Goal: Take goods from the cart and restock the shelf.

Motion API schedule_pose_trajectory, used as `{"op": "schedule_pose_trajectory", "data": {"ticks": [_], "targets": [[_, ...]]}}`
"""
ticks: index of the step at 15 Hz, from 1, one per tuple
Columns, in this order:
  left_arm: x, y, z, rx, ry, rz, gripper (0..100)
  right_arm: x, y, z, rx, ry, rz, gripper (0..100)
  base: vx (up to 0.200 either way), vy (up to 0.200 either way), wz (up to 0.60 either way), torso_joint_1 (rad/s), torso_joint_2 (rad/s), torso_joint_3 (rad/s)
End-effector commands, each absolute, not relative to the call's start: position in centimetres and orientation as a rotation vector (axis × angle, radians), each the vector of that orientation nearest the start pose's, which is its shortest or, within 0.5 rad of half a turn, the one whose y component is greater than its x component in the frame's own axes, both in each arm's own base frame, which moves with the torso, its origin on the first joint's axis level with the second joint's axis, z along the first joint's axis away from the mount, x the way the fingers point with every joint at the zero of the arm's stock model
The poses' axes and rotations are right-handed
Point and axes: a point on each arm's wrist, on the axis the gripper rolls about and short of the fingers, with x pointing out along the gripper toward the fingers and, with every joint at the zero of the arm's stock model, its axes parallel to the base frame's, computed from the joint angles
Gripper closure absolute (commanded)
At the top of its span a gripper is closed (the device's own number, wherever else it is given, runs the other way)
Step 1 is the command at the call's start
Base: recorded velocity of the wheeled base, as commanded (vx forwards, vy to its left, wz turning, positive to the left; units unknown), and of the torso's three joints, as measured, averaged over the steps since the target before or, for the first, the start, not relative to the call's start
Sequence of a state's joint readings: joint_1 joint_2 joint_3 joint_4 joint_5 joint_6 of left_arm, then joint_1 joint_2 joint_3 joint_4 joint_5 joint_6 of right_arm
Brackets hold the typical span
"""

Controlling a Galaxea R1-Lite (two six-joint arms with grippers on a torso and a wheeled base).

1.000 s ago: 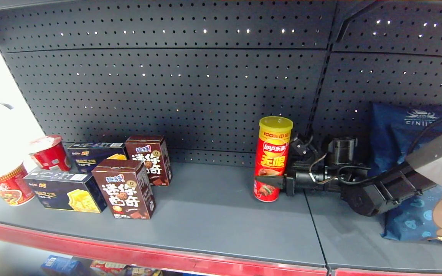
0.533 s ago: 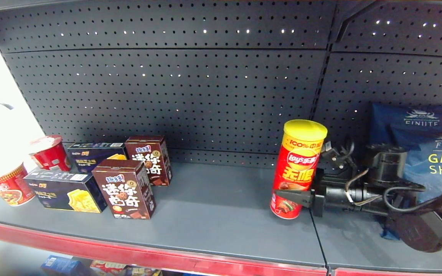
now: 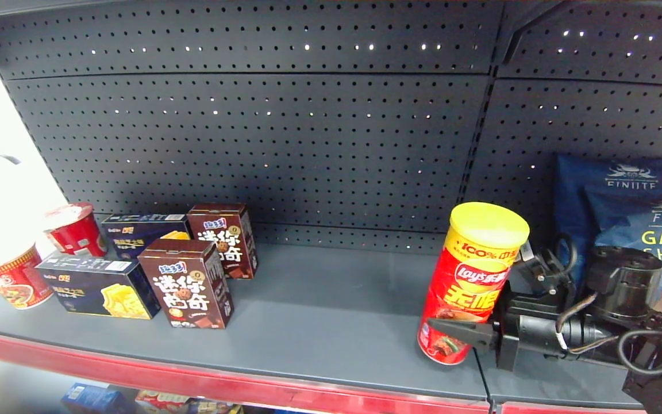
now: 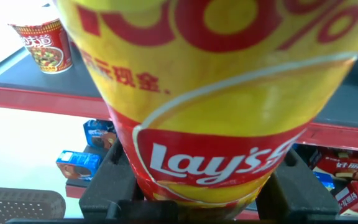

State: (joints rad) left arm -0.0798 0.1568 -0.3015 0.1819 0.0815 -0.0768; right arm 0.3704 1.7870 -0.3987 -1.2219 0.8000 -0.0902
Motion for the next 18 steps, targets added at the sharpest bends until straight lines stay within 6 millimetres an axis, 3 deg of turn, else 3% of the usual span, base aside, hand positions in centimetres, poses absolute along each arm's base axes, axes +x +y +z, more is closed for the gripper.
{"op": "schedule_pose_trajectory", "data": {"ticks": [1, 9, 16, 17, 18], "targets": [[-3.1, 0.4, 14.3, -0.073, 0.04, 0.005, 100, 23.7, 11.0, 11.4, -0.037, 0.142, 1.179, 100, 0.0, 0.0, 0.0, 0.0, 0.0, 0.0], [-3.1, 0.4, 14.2, -0.073, 0.041, 0.005, 100, 24.4, 11.6, 9.4, -0.048, 0.182, 1.189, 100, 0.0, 0.0, 0.0, 0.0, 0.0, 0.0], [-3.1, 0.4, 14.0, -0.073, 0.049, 0.005, 100, 24.8, 11.7, 8.9, -0.05, 0.172, 1.187, 100, 0.0, 0.0, 0.0, 0.0, 0.0, 0.0], [-3.1, 0.4, 14.0, -0.073, 0.049, 0.005, 100, 24.7, 11.7, 8.9, -0.05, 0.174, 1.188, 0, 0.0, 0.0, 0.0, 0.0, 0.0, 0.0], [-3.1, 0.4, 14.0, -0.073, 0.049, 0.005, 100, 24.7, 11.7, 8.9, -0.049, 0.175, 1.186, 0, 0.0, 0.0, 0.0, 0.0, 0.0, 0.0]]}}
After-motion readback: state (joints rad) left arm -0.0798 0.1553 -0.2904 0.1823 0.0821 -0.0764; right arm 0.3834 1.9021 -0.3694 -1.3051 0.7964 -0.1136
